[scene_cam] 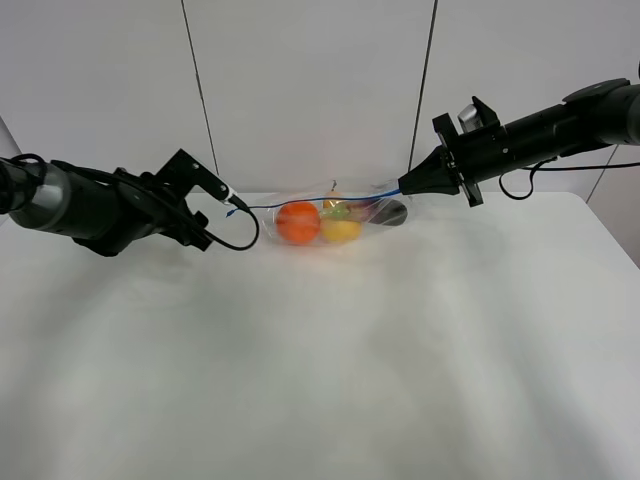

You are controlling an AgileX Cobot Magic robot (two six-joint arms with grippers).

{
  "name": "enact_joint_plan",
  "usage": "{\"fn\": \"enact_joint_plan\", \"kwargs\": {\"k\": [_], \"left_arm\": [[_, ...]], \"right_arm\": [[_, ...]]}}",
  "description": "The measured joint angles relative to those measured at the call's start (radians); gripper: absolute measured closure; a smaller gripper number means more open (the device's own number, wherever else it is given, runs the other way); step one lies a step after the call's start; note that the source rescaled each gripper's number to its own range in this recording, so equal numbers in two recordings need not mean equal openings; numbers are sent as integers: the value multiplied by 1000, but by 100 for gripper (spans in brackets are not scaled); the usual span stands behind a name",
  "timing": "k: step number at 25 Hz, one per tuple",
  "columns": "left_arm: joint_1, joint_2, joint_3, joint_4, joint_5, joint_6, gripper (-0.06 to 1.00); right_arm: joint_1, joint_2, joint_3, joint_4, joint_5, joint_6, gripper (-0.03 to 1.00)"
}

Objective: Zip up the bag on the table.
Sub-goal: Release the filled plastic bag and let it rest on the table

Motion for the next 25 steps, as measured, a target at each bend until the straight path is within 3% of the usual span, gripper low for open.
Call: {"fn": "enact_joint_plan", "kwargs": {"k": [4, 6, 9, 12, 15, 17, 19, 21, 25], "left_arm": [[88, -1, -34, -35, 46, 1, 7], [113, -11, -68, -109, 118, 1, 7], [156, -43, -127, -290, 292, 5, 7], [217, -82, -173, -432, 605, 8, 7], [283, -95, -205, -463, 982, -14, 7], [313, -95, -219, -423, 1169, -78, 7], [331, -97, -230, -301, 1265, -226, 7], [338, -99, -248, -118, 1290, -477, 7], [342, -99, -306, 332, 1329, -979, 7]], "right_arm": [[0, 0, 0, 0, 0, 0, 97], [0, 0, 0, 0, 0, 0, 97], [0, 0, 0, 0, 0, 0, 97], [0, 0, 0, 0, 0, 0, 97], [0, 0, 0, 0, 0, 0, 97], [0, 0, 0, 0, 0, 0, 97], [0, 0, 0, 0, 0, 0, 97], [0, 0, 0, 0, 0, 0, 97], [0, 0, 0, 0, 0, 0, 97]]}}
